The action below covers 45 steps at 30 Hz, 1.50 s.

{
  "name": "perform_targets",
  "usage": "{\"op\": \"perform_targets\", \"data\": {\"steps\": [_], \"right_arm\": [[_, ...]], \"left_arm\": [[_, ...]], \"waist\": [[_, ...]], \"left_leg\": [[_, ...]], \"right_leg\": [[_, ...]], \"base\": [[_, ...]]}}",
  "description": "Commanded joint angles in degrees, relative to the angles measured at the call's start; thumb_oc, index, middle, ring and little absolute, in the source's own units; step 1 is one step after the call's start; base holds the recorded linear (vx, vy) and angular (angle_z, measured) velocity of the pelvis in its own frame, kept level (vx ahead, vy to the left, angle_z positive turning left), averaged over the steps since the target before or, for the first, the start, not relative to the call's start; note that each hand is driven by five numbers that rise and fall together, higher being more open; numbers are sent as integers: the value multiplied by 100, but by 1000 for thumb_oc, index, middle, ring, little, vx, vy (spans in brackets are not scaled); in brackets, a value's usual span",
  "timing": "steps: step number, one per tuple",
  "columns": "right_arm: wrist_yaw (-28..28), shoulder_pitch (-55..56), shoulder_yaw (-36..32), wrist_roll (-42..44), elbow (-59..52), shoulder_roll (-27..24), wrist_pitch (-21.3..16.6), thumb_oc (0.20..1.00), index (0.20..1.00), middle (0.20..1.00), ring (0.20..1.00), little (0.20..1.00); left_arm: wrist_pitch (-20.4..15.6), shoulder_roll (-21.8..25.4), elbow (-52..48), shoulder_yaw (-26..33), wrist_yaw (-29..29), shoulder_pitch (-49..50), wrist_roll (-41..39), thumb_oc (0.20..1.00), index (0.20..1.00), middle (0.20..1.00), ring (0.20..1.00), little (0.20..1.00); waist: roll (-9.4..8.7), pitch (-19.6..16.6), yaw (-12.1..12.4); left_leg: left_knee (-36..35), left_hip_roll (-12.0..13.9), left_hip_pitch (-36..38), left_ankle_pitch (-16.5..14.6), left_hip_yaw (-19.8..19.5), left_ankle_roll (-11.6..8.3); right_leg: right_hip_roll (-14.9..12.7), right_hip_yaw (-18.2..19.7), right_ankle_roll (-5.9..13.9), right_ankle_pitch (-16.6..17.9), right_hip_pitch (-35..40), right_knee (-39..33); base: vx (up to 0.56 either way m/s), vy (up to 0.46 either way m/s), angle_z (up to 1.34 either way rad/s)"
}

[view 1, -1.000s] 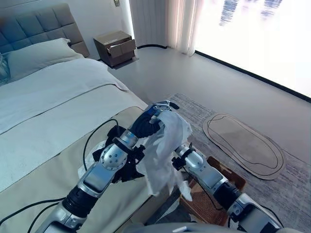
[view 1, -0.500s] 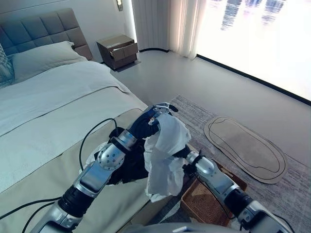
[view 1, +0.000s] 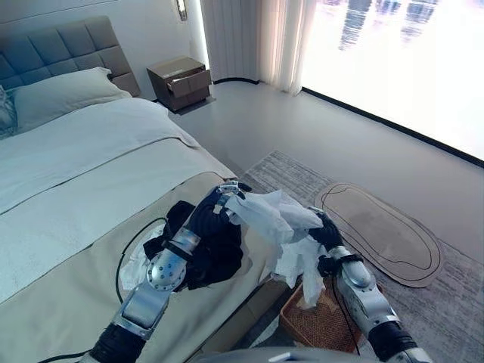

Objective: Pick up clothes into the bucket

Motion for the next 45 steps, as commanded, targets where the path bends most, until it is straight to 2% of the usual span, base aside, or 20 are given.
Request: {"op": "perform_targets", "data": {"steps": [1, 4, 9, 18, 20, 24, 25, 26, 27, 29, 30, 31, 34, 36, 39, 40, 42, 43, 44, 45], "right_arm": [[-643, -52, -1184, 953, 188, -264, -397, 200, 200, 200, 200, 200], [-725, -142, -1409, 1209, 186, -214, -471, 200, 200, 200, 200, 200], [-936, -242, -1722, 1137, 140, -363, -517, 200, 200, 200, 200, 200], [-1256, -442, -2386, 1320, 94, -651, -734, 200, 200, 200, 200, 200], [-1275, -421, -2416, 1249, 130, -702, -725, 200, 200, 200, 200, 200], [-1524, -413, -2404, 681, 260, -852, -636, 200, 200, 200, 200, 200], [-1628, -478, -2377, 543, 385, -890, -619, 200, 200, 200, 200, 200], [-1866, -610, -2269, 205, 582, -962, -549, 200, 200, 200, 200, 200], [-1990, -729, -2173, 8, 675, -1006, -502, 200, 200, 200, 200, 200], [-2121, -973, -2058, -48, 934, -1015, -476, 200, 200, 200, 200, 200], [-2123, -1007, -2050, -47, 960, -1020, -486, 200, 200, 200, 200, 200], [-2263, -1259, -1937, -110, 1195, -1067, -479, 200, 200, 200, 200, 200], [-2413, -1501, -1862, -57, 1497, -1097, -465, 200, 200, 200, 200, 200], [-2630, -1872, -1772, 6, 1880, -1169, -425, 200, 200, 200, 200, 200], [-2665, -2089, -1731, 47, 2091, -1269, -390, 200, 200, 200, 200, 200], [-2695, -2334, -1703, 132, 2319, -1418, -380, 200, 200, 200, 200, 200], [-2699, -2439, -1674, 164, 2437, -1504, -373, 200, 200, 200, 200, 200], [-2736, -2668, -1605, 229, 2611, -1640, -366, 200, 200, 200, 200, 200], [-2735, -2668, -1600, 229, 2617, -1639, -365, 200, 200, 200, 200, 200], [-2756, -2801, -1531, 243, 2702, -1737, -351, 200, 200, 200, 200, 200]], "left_arm": [[-183, 281, 235, 982, 517, -98, 90, 1000, 1000, 1000, 1000, 1000], [-108, 219, 621, 906, 368, 75, 13, 1000, 1000, 1000, 1000, 1000], [-47, 85, 1114, 988, 312, 379, -158, 1000, 1000, 1000, 1000, 1000], [-35, -251, 1877, 1510, 353, 1181, -586, 1000, 1000, 1000, 1000, 1000], [-56, -292, 1934, 1581, 401, 1222, -610, 1000, 1000, 1000, 1000, 1000], [-193, -384, 1800, 1801, 605, 1263, -811, 1000, 1000, 1000, 1000, 1000], [-253, -365, 1760, 1819, 676, 1224, -832, 1000, 1000, 1000, 1000, 1000], [-361, -307, 1569, 1822, 826, 1144, -925, 1000, 1000, 1000, 1000, 1000], [-431, -259, 1444, 1828, 917, 1048, -958, 1000, 1000, 1000, 1000, 1000], [-532, -210, 1250, 1831, 1098, 918, -1017, 1000, 1000, 1000, 1000, 1000], [-529, -212, 1247, 1841, 1102, 905, -1017, 1000, 1000, 1000, 1000, 1000], [-637, -198, 986, 1893, 1223, 854, -1179, 1000, 1000, 1000, 1000, 1000], [-729, -231, 695, 1952, 1304, 862, -1436, 1000, 1000, 1000, 1000, 1000], [-819, -314, 480, 1966, 1378, 824, -1979, 1000, 1000, 1000, 1000, 1000], [-830, -350, 320, 1981, 1388, 831, -2186, 1000, 1000, 1000, 1000, 1000], [-866, -372, 100, 1961, 1349, 857, -2424, 1000, 1000, 1000, 1000, 1000], [-879, -371, 2, 1950, 1320, 876, -2494, 1000, 1000, 1000, 1000, 1000], [-920, -340, -233, 1940, 1358, 920, -2538, 1000, 1000, 1000, 1000, 1000], [-917, -342, -229, 1941, 1358, 924, -2538, 1000, 1000, 1000, 1000, 1000], [-939, -307, -385, 1915, 1395, 952, -2565, 1000, 1000, 1000, 1000, 1000]], "waist": [[-275, -47, -71], [-274, -47, -64], [-279, -31, -39], [-296, 150, 83], [-297, 187, 91], [-302, 504, 137], [-295, 651, 145], [-244, 995, 170], [-221, 1178, 163], [-175, 1457, 170], [-174, 1448, 165], [-97, 1641, 185], [-38, 1680, 203], [28, 1738, 213], [56, 1718, 231], [93, 1763, 237], [110, 1772, 246], [155, 1827, 263], [162, 1793, 267], [196, 1832, 285]], "left_leg": [[327, 241, 68, -426, 159, -79], [324, 241, 52, -423, 174, -73], [331, 243, 32, -422, 192, -68], [437, 225, -110, -431, 139, -53], [472, 228, -153, -436, 118, -51], [722, 225, -431, -457, 23, -44], [829, 222, -564, -469, -13, -37], [1038, 225, -796, -509, -78, -32], [1200, 219, -1011, -496, -123, -19], [1591, 244, -1372, -578, -175, 14], [1667, 249, -1444, -611, -179, 16], [2035, 278, -1818, -684, -204, 28], [2456, 312, -2253, -838, -229, 35], [2948, 343, -2912, -938, -234, 43], [3238, 375, -3300, -1023, -233, 57], [3508, 372, -3667, -1100, -257, 81], [3627, 366, -3827, -1128, -259, 89], [3896, 373, -4185, -1197, -278, 95], [3920, 378, -4140, -1342, -324, 47], [4078, 364, -4384, -1382, -352, 54]], "right_leg": [[-465, -109, 335, 518, -218, 39], [-451, -88, 332, 523, -247, 36], [-439, -60, 336, 532, -279, 33], [-460, -91, 337, 512, -350, 113], [-469, -103, 338, 502, -367, 141], [-526, -133, 320, 448, -562, 360], [-553, -134, 314, 432, -671, 464], [-610, -127, 290, 374, -909, 736], [-659, -103, 269, 390, -1126, 899], [-724, -54, 225, 340, -1458, 1214], [-730, -43, 222, 319, -1520, 1269], [-793, 13, 186, 247, -1902, 1607], [-837, 81, 168, 93, -2318, 2001], [-869, 167, 124, -25, -2985, 2484], [-880, 225, 94, -111, -3374, 2750], [-894, 286, 65, -176, -3764, 3050], [-900, 319, 51, -208, -3920, 3157], [-914, 378, 22, -288, -4275, 3441], [-893, 420, 84, -418, -4247, 3495], [-881, 474, 60, -478, -4520, 3680]], "base": [[0, 0, 0], [0, 0, 0], [2, -2, -3], [1, -1, -2], [0, 0, 0], [-108, -21, 8], [-228, -16, 6], [-338, -19, 8], [-348, -19, 9], [-203, -14, 12], [-183, 3, 12], [-155, 10, 7], [-133, 4, -4], [-154, -4, 10], [-83, 3, 3], [-97, 9, -1], [-92, 7, -2], [0, 0, 0], [0, 0, 0], [21, -3, 7]]}}
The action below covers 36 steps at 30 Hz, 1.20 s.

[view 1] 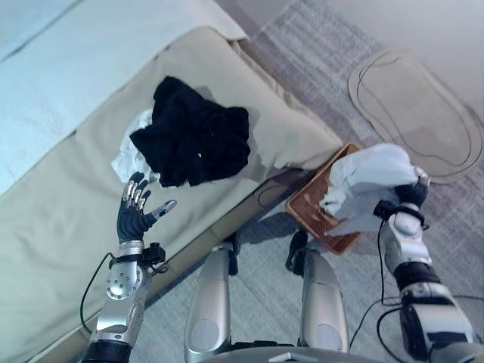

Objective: Pick up clothes into the bucket

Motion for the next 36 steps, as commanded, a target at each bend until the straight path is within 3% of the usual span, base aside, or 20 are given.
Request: {"op": "perform_targets", "data": {"steps": [1, 16, 29, 32, 36], "right_arm": [[-183, -135, 219, 128, 30, -401, -247, 200, 200, 200, 200, 200], [-664, -1405, 492, 462, 1162, -1071, -311, 200, 200, 200, 200, 200], [-1090, -1481, 500, 222, -294, -1003, -664, 200, 200, 200, 200, 200], [-1255, -1519, 505, 139, -330, -924, -672, 200, 200, 200, 200, 200], [-1300, -1680, 679, 168, 453, -716, -486, 200, 200, 200, 200, 200]], "left_arm": [[-416, 42, -552, 81, 123, 298, -247, 1000, 1000, 1000, 1000, 1000], [-631, 161, -1306, -269, 538, 168, -349, 1000, 1000, 1000, 1000, 1000], [-709, 221, -1444, -207, 767, 112, -400, 1000, 1000, 1000, 1000, 1000], [-720, 234, -1458, -204, 833, 143, -401, 1000, 1000, 1000, 1000, 1000], [-736, 275, -1508, -319, 895, 138, -436, 1000, 1000, 1000, 1000, 1000]], "waist": [[54, -416, -38], [287, -327, 113], [192, -459, 13], [181, -478, 14], [194, -462, 64]], "left_leg": [[996, 208, -275, -915, -185, -14], [1685, 84, -1676, -1012, -315, 40], [1774, 34, -1979, -1050, -388, 63], [1800, 28, -2028, -1071, -392, 73], [1971, -7, -2216, -1114, -415, 96]], "right_leg": [[-276, 133, 505, 614, -12, -370], [-316, 363, 400, 398, -1493, 493], [-305, 429, 368, 339, -1832, 610], [-299, 441, 360, 315, -1885, 639], [-293, 494, 331, 283, -2042, 794]], "base": [[-56, 4, 6], [-21, -2, 3], [5, 0, 1], [3, 2, 1], [1, 5, 7]]}}
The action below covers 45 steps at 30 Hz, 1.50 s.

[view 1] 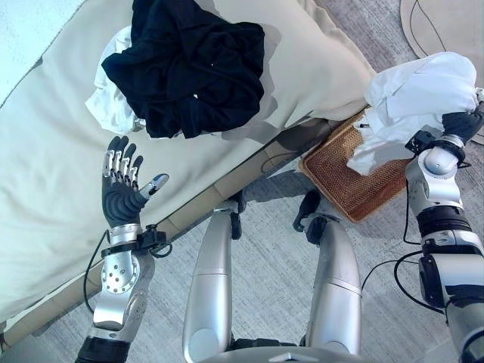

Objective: Pick up clothes into the bucket

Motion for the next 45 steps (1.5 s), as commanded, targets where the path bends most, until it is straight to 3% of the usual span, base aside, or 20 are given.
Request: {"op": "perform_targets", "data": {"steps": [1, 7, 10, 20, 21, 22, 23, 35, 42, 44, 45], "right_arm": [[-116, -165, 326, -104, 822, -127, -182, 200, 200, 200, 200, 200], [198, -280, 603, -75, 1900, 200, 97, 200, 200, 200, 200, 200], [406, -333, 1001, -542, 2395, 289, 378, 200, 200, 200, 200, 200], [381, -476, 893, -612, 2940, 331, 599, 200, 200, 200, 200, 200], [380, -478, 892, -612, 2941, 331, 601, 347, 347, 347, 347, 347], [346, -503, 870, -623, 3001, 305, 631, 583, 583, 583, 583, 583], [239, -558, 840, -660, 3137, 259, 698, 1000, 1000, 1000, 1000, 1000], [-79, -313, 601, -708, 3048, 102, 722, 1000, 1000, 1000, 1000, 1000], [-153, 197, 216, -602, 3032, -133, 751, 1000, 1000, 1000, 1000, 1000], [-84, 654, -31, -531, 2968, -100, 720, 1000, 1000, 1000, 1000, 1000], [-84, 655, -32, -532, 2966, -99, 721, 1000, 1000, 1000, 1000, 1000]], "left_arm": [[-401, 42, -445, -82, 147, 255, -83, 1000, 1000, 1000, 1000, 1000], [-398, 66, -434, -187, 173, 170, -55, 1000, 1000, 1000, 1000, 1000], [-433, 92, -470, -216, 136, 93, -73, 1000, 1000, 1000, 1000, 1000], [-441, 112, -524, -187, 170, 19, -16, 1000, 1000, 1000, 1000, 1000], [-439, 112, -527, -187, 171, 18, -16, 1000, 1000, 1000, 1000, 1000], [-431, 116, -533, -189, 173, 12, -20, 1000, 1000, 1000, 1000, 1000], [-422, 123, -516, -200, 190, -19, -12, 1000, 1000, 1000, 1000, 1000], [-421, 168, -329, -156, 207, -186, 73, 1000, 1000, 1000, 1000, 1000], [-356, 258, 103, -239, 106, -317, 206, 1000, 1000, 1000, 1000, 1000], [-301, 255, 382, -252, 4, -357, 253, 1000, 1000, 1000, 1000, 1000], [-301, 256, 382, -253, 4, -358, 252, 1000, 1000, 1000, 1000, 1000]], "waist": [[105, -522, -71], [174, -460, 8], [225, -444, 68], [300, -474, 149], [300, -473, 150], [299, -480, 149], [294, -498, 152], [197, -718, 45], [89, -809, -57], [-9, -811, -141], [-7, -799, -143]], "left_leg": [[1129, 100, -292, -1028, -217, 47], [1277, 85, -472, -1052, -180, 68], [1347, 52, -582, -1040, -174, 91], [1398, 15, -679, -1036, -159, 117], [1398, 15, -679, -1036, -159, 117], [1394, 16, -674, -1034, -159, 116], [1370, 18, -647, -1027, -156, 114], [521, 67, 60, -810, -120, 52], [-603, 111, 1295, -491, -160, -39], [-1142, 109, 1938, -163, -161, -62], [-1152, 109, 1956, -158, -163, -62]], "right_leg": [[-55, 455, 481, 466, -176, -131], [-69, 474, 472, 472, -340, -12], [-95, 486, 473, 475, -443, 61], [-137, 507, 477, 452, -553, 139], [-137, 507, 477, 452, -552, 138], [-137, 503, 476, 453, -548, 134], [-133, 500, 480, 459, -522, 111], [-146, 351, 561, 629, 138, -613], [-61, 106, 685, 950, 1394, -1681], [-13, -77, 662, 1237, 2124, -2299], [-12, -82, 662, 1241, 2144, -2310]], "base": [[-5, 16, 10], [-6, 10, -1], [-6, 9, -3], [-1, 2, 0], [-3, 2, 14], [-4, -6, 9], [-2, -8, 6], [1, -2, 0], [29, -49, 3], [-6, -81, 6], [31, -89, 10]]}}
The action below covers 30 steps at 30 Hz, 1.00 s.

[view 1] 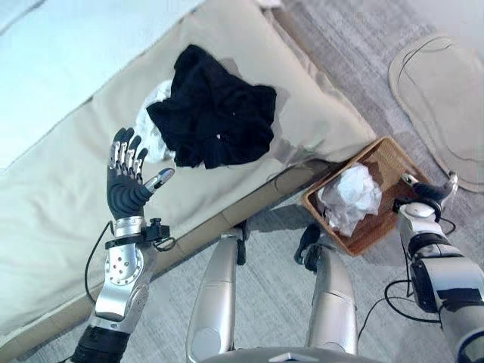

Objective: Pick up clothes into the bucket

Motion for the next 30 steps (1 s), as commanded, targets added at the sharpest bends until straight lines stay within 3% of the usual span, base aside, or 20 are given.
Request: {"op": "perform_targets", "data": {"steps": [1, 6, 10, 13, 17, 20, 22, 26, 29, 30], "right_arm": [[-81, 333, -264, 178, 99, -210, -56, 1000, 1000, 1000, 1000, 1000], [126, 1243, -274, -65, -600, 383, -162, 1000, 1000, 1000, 1000, 1000], [306, 1877, -90, -377, -1432, 831, -243, 1000, 1000, 1000, 1000, 1000], [658, 2629, 173, -862, -2545, 1054, -316, 1000, 1000, 1000, 1000, 1000], [880, 3134, 158, -1017, -3362, 1165, -363, 1000, 1000, 1000, 1000, 1000], [1057, 3383, 243, -1012, -4043, 1280, -504, 1000, 1000, 1000, 1000, 1000], [1124, 3419, 271, -1011, -4176, 1280, -509, 1000, 1000, 1000, 1000, 1000], [1380, 3451, 386, -980, -4504, 1411, -532, 1000, 1000, 1000, 1000, 1000], [1389, 3362, 467, -982, -4520, 1451, -550, 1000, 1000, 1000, 1000, 1000], [1353, 3234, 578, -944, -4519, 1500, -579, 1000, 1000, 1000, 1000, 1000]], "left_arm": [[-218, 0, -30, 92, -138, -8, 223, 1000, 1000, 1000, 1000, 1000], [-37, -59, 459, 326, -256, 142, 347, 1000, 1000, 1000, 1000, 1000], [67, -121, 702, 545, -225, 204, 599, 1000, 1000, 1000, 1000, 1000], [299, -202, 1009, 769, -167, 204, 1137, 1000, 1000, 1000, 1000, 1000], [458, -179, 1262, 778, -39, 19, 1731, 1000, 1000, 1000, 1000, 1000], [735, -84, 1953, 688, 329, -315, 2722, 1000, 1000, 1000, 1000, 1000], [786, -71, 2050, 691, 390, -341, 2895, 1000, 1000, 1000, 1000, 1000], [966, 225, 2626, 604, 496, -564, 3740, 1000, 1000, 1000, 1000, 1000], [1014, 397, 2798, 504, 618, -765, 4011, 1000, 1000, 1000, 1000, 1000], [1133, 563, 3198, 270, 850, -1186, 4343, 1000, 1000, 1000, 1000, 1000]], "waist": [[-30, -57, -183], [-160, -123, -327], [-242, -179, -417], [-311, -259, -480], [-332, -313, -583], [-314, -441, -628], [-315, -472, -601], [-403, -466, -629], [-456, -354, -628], [-512, -155, -645]], "left_leg": [[-130, 299, 787, -389, -123, -163], [-713, 488, 1951, -261, -137, -275], [-855, 649, 2475, -206, -147, -350], [-399, 847, 2682, -242, -203, -459], [-208, 790, 2651, 2, -154, -477], [-1004, 441, 2547, 200, -8, -380], [-1122, 383, 2590, 210, 22, -340], [-1249, 131, 2931, -100, 436, -31], [-1161, 51, 2904, -162, 577, 109], [-980, 21, 2766, -251, 641, 167]], "right_leg": [[-7, 137, 529, 1112, 945, -1552], [219, 37, 528, 1167, 2158, -2184], [435, 21, 476, 1169, 2758, -2487], [654, -17, 310, 974, 3353, -2707], [598, -180, 257, 936, 3645, -2836], [523, -142, 374, 1032, 3625, -2858], [521, -54, 399, 1031, 3568, -2810], [171, 238, 643, 916, 3364, -2108], [57, 456, 684, 989, 3130, -1720], [-39, 516, 668, 1013, 2841, -1576]], "base": [[86, -66, 2], [127, -109, -4], [118, -149, -6], [129, -143, -3], [62, 0, 0], [92, 177, 19], [105, 174, 15], [117, 278, -27], [-11, 216, -35], [-95, 91, -23]]}}
